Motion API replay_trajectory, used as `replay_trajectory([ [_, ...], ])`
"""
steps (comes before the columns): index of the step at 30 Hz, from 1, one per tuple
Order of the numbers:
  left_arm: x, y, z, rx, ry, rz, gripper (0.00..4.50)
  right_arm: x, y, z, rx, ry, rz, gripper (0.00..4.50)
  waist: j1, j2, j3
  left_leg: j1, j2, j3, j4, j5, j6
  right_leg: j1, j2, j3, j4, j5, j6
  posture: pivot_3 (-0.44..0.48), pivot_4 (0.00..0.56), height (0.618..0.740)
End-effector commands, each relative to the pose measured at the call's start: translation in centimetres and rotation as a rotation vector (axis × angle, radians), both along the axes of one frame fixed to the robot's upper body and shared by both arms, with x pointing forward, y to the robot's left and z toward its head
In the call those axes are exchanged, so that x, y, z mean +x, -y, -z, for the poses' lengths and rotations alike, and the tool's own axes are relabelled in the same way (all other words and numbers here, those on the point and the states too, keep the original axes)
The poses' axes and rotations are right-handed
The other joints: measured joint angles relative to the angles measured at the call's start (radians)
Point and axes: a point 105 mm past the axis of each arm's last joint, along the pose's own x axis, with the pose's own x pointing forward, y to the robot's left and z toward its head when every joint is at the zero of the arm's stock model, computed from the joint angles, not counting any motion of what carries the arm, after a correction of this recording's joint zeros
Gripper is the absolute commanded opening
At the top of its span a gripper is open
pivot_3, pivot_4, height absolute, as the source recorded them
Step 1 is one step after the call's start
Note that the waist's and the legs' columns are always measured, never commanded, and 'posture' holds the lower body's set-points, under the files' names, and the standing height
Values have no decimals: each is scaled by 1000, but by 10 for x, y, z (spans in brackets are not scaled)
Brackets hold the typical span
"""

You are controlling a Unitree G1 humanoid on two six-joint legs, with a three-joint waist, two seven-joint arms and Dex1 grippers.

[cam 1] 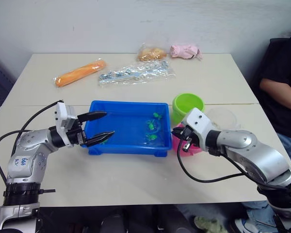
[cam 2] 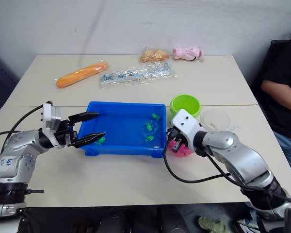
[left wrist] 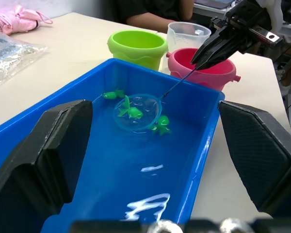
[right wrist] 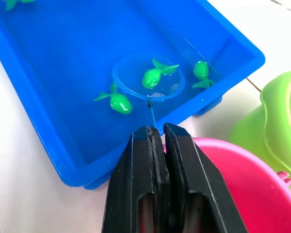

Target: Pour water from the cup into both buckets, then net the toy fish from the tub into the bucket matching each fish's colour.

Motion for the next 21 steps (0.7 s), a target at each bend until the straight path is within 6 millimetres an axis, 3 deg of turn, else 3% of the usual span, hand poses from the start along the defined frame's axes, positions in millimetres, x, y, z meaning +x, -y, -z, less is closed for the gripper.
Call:
replay_trajectory([
  [1,1,1,-7,10,39,19,4442,-8,3,-22,50,108,-35,0,1,0,0,0,0,0,0,0,0,0,0,0,0,0,0,0,150,740],
  [8,7,1,-12,23,49,45,4442,-20,13,-34,155,198,-44,0,-3,0,0,1,0,0,0,0,0,0,1,0,1,0,0,0,150,740],
  [21,17,7,-17,29,63,83,4442,-43,40,-37,234,237,-20,0,-3,0,0,2,0,2,1,0,-1,1,1,2,3,0,0,0,150,740],
])
